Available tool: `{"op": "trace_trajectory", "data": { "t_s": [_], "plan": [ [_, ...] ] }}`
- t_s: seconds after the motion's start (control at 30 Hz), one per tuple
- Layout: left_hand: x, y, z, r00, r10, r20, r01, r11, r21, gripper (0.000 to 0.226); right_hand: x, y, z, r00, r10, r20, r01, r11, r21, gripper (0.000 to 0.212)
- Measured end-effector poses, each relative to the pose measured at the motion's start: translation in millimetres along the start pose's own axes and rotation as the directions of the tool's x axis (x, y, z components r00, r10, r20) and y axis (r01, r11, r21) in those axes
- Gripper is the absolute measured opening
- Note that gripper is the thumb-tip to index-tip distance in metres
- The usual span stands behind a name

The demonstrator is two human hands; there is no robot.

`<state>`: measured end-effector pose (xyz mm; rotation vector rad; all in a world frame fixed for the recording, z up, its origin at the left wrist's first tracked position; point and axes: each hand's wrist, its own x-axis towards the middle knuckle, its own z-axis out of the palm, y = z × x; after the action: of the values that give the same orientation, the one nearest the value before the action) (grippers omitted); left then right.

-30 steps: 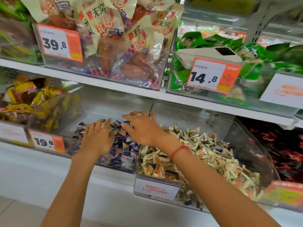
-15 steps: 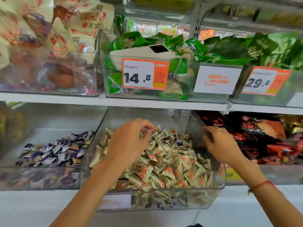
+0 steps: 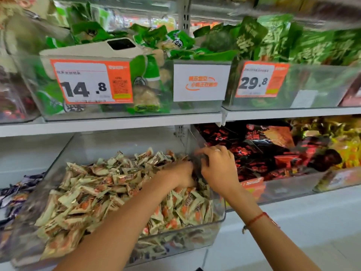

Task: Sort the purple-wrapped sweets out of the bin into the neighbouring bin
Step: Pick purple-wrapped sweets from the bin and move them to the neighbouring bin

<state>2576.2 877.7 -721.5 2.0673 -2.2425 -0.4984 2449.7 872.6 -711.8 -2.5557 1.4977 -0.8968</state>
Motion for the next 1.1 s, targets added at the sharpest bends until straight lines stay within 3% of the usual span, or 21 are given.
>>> {"op": "trace_trajectory", "data": {
  "t_s": [0.07, 0.17, 0.27, 0.33, 0.37, 0.43, 0.5, 0.6, 0.7, 0.77, 0.83, 0.9, 0.93, 1.0, 1.1],
  "plan": [
    [-7.0, 1.8, -1.8, 0.996, 0.002, -0.091, -0.001, 1.0, 0.008, 0.02, -0.4, -1.5, -1.0, 1.0, 0.005, -0.007, -0.005, 1.0, 0.008, 0.035],
    [-27.5, -7.7, -6.9, 0.956, -0.022, -0.292, -0.022, 0.989, -0.146, 0.026, -1.3, -1.9, 0.2, 1.0, 0.001, -0.02, -0.001, 1.0, 0.022, 0.032],
    [-53.5, -27.2, -13.7, 0.854, -0.13, -0.504, -0.089, 0.918, -0.386, 0.026, 0.0, -0.9, 1.1, 0.977, -0.091, -0.194, 0.081, 0.995, -0.063, 0.021],
    [-70.4, -37.7, -17.8, 0.821, -0.165, -0.547, -0.191, 0.823, -0.535, 0.024, 0.2, -4.7, -1.2, 0.936, -0.199, -0.289, 0.17, 0.978, -0.123, 0.029],
    [-77.0, -37.9, -20.6, 0.815, -0.165, -0.555, -0.232, 0.784, -0.576, 0.022, -0.8, -9.3, -5.1, 0.946, -0.212, -0.244, 0.201, 0.977, -0.07, 0.038],
    [-88.0, -37.7, -26.2, 0.808, -0.152, -0.569, -0.284, 0.746, -0.603, 0.018, 0.0, -26.4, -14.4, 0.986, -0.162, -0.039, 0.167, 0.957, 0.236, 0.051],
    [-93.2, -35.2, -29.6, 0.8, -0.14, -0.583, -0.315, 0.73, -0.607, 0.018, 3.3, -37.9, -17.1, 0.981, -0.145, 0.131, 0.053, 0.842, 0.537, 0.044],
    [-94.3, -36.6, -33.7, 0.791, -0.157, -0.591, -0.335, 0.697, -0.634, 0.022, 9.3, -43.6, -17.2, 0.99, -0.118, 0.07, 0.036, 0.714, 0.699, 0.03],
    [-93.4, -36.8, -34.8, 0.824, -0.158, -0.543, -0.338, 0.634, -0.696, 0.027, 9.7, -42.9, -17.4, 0.994, -0.108, -0.002, 0.08, 0.726, 0.683, 0.023],
    [-92.7, -36.9, -35.3, 0.832, -0.181, -0.524, -0.329, 0.598, -0.731, 0.024, 8.7, -41.8, -15.9, 0.995, -0.095, 0.025, 0.046, 0.678, 0.734, 0.02],
    [-94.4, -39.1, -35.6, 0.825, -0.167, -0.54, -0.312, 0.662, -0.681, 0.018, 5.9, -37.6, -16.9, 0.998, -0.053, 0.04, 0.001, 0.621, 0.784, 0.019],
    [-99.1, -45.5, -36.7, 0.832, -0.148, -0.534, -0.261, 0.746, -0.613, 0.015, 4.1, -26.1, -18.9, 0.997, -0.031, -0.067, 0.067, 0.774, 0.63, 0.021],
    [-102.1, -51.7, -38.4, 0.837, -0.157, -0.525, -0.198, 0.806, -0.558, 0.015, 3.6, -18.0, -19.5, 0.992, -0.042, -0.12, 0.096, 0.869, 0.486, 0.022],
    [-107.4, -66.7, -44.7, 0.842, -0.203, -0.499, 0.01, 0.932, -0.361, 0.015, 2.7, -4.2, -19.2, 0.99, -0.048, -0.133, 0.086, 0.95, 0.299, 0.02],
    [-106.8, -82.4, -56.4, 0.821, -0.281, -0.497, 0.263, 0.959, -0.108, 0.016, 1.0, 2.8, -8.9, 0.992, -0.055, -0.114, 0.088, 0.947, 0.309, 0.016]
  ]
}}
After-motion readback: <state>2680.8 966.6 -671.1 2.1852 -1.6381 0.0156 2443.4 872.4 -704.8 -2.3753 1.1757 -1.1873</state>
